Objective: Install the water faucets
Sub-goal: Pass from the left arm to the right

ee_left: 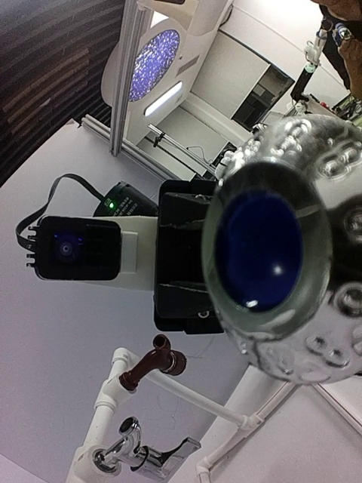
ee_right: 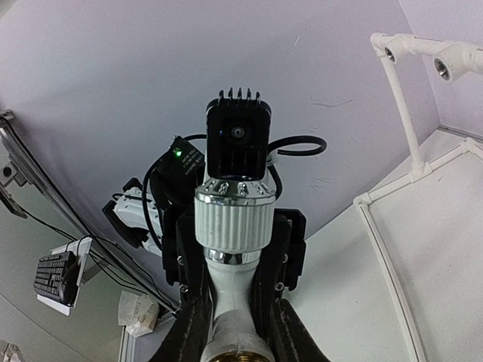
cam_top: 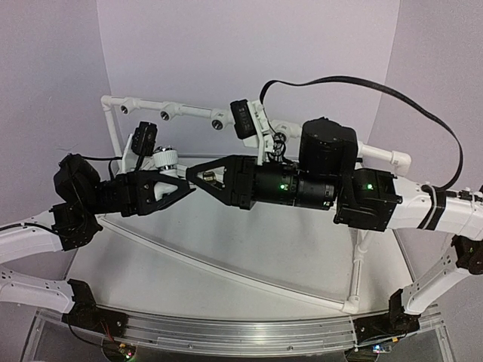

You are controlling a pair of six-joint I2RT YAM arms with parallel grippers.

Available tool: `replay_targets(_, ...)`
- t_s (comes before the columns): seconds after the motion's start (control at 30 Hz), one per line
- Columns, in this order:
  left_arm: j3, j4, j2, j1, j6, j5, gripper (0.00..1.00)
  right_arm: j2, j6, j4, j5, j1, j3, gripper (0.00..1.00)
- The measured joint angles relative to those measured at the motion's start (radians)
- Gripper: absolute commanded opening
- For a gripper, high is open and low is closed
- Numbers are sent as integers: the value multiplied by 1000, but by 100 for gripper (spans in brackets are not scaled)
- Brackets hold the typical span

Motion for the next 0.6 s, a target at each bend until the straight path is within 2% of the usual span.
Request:
replay_targets(0.03,0,0,-1,0,0,-1,4,0,2,9,-4,-2,-4,0)
replay_targets(0.07,0,0,-2,0,0,-2,17,0,1,16,-6,-2,-6,0)
replay_targets(0.13,0,1,-4,0,1,-6,51,0,1,30,-8,-2,-12,0)
replay_targets(0.2,0,1,-9,0,-4,-15,92,0,0,60,-13,-2,-25,0)
replay_targets(0.23,0,0,-14,0,-3,-23,99,-1,-5,76,-13,-1,-33,0)
replay_targets(0.47,-6,-1,-88,0,-53,-107,99,-33,-52,100,9,2,-107,0)
replay_targets(0.6,-14,-12,-120,0,-70,-149,87,-62,-51,101,12,-9,-120,0)
